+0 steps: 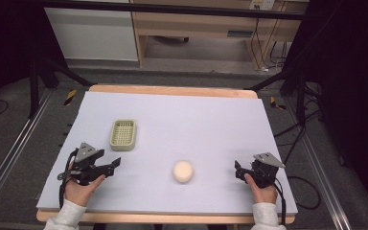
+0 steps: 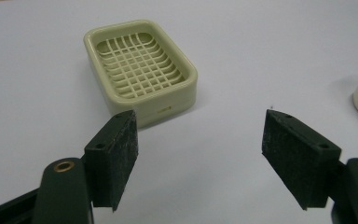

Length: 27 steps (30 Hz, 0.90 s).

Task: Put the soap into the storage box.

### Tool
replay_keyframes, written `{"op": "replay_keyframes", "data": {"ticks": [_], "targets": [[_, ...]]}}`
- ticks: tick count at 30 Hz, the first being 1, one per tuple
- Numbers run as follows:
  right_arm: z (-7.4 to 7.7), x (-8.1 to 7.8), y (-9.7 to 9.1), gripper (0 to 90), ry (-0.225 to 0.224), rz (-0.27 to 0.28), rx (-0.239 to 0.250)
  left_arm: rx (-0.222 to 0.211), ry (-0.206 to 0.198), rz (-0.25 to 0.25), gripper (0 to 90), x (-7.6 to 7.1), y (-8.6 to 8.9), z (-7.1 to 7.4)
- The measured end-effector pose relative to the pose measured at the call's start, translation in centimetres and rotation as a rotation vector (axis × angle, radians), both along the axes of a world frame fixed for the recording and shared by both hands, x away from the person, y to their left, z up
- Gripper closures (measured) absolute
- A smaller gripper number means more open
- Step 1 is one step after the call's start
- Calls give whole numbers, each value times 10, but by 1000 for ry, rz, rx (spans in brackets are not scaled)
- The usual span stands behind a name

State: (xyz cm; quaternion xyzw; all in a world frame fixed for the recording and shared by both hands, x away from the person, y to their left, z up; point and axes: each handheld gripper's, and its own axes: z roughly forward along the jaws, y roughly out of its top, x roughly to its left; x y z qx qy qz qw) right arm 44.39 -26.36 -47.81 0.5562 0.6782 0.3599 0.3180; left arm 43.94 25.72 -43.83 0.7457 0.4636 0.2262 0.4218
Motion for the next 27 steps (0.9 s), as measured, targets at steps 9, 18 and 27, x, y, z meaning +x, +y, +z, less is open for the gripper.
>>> {"op": "replay_keyframes", "data": {"ticks": [9,18,27], "targets": [[1,2,3,40,4,-1,4,2,-2,-22,255,-2,-9,1],[1,2,3,40,-2,-3,1,10,-1,-50,244,-2,-18,2],[1,3,4,40,4,-1,3,18,7,-78,233,0,-26,4]]}}
